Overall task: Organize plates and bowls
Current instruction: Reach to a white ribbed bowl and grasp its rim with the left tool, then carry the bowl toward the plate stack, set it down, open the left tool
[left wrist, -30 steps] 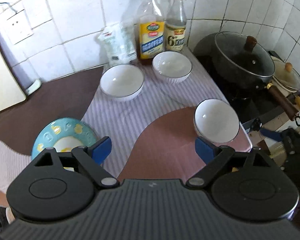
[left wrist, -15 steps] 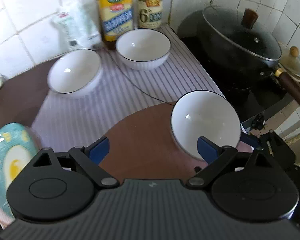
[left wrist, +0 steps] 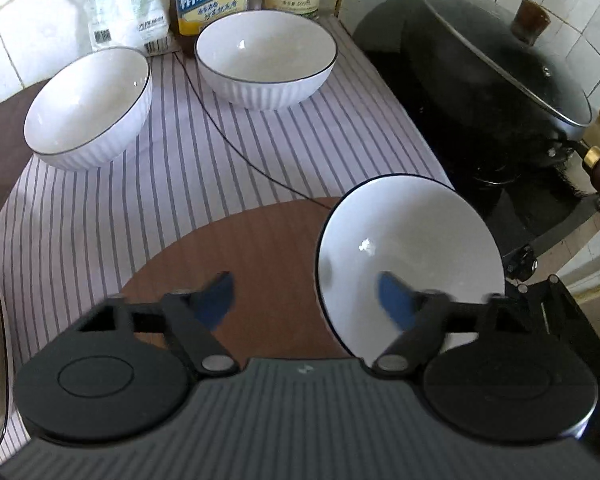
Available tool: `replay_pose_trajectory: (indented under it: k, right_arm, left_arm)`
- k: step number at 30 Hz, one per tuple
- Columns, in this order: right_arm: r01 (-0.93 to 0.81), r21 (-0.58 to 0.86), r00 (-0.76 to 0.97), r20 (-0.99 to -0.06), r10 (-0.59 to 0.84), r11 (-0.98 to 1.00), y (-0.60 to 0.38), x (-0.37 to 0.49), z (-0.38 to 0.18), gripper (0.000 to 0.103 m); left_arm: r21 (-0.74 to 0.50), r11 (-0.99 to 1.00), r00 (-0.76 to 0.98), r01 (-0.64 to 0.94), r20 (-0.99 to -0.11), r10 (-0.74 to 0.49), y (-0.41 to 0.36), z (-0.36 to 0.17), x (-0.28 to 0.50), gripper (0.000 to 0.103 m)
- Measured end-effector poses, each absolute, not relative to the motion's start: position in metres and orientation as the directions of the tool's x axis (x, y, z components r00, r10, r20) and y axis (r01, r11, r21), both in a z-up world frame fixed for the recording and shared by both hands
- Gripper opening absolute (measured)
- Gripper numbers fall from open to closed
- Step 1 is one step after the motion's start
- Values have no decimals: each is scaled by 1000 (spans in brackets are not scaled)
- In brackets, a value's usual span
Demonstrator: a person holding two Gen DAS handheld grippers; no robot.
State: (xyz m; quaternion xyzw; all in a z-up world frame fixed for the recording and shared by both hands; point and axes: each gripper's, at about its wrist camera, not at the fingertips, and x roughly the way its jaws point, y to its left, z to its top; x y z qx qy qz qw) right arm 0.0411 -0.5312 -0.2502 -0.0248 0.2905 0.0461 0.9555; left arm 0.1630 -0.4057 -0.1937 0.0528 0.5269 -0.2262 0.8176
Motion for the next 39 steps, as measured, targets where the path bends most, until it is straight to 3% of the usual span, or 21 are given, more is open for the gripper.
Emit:
replay_pose_trajectory:
  k: [2,8,21,27,39]
  right_arm:
    - [-102,-22,829,-554,73,995,-531,40,-250,94]
    - [-118,-27,826,-558,83,993,-527,38,-249,92]
    - [-204,-19,818,-553,160,979,-498,32,-226,92]
    - [-329,-30,796,-546,260,944,-470,37,-217,92]
    - [-481,-89,762,-533,367,872,-423,65,-222,91]
  left_arm:
    - [-176,894,306,412,-898,-317,-404,-198,166,40]
    - [-186,881,258,435,-912,-320,-407,-200,162,11]
    - [-184,916,282,355,-914,-293,-360,-178,150,11]
    - [-91,940,283,330,-940,-190,-330,-173,143,14]
    - [-104,974,327,203,-930,-167,-274,-182,150,15]
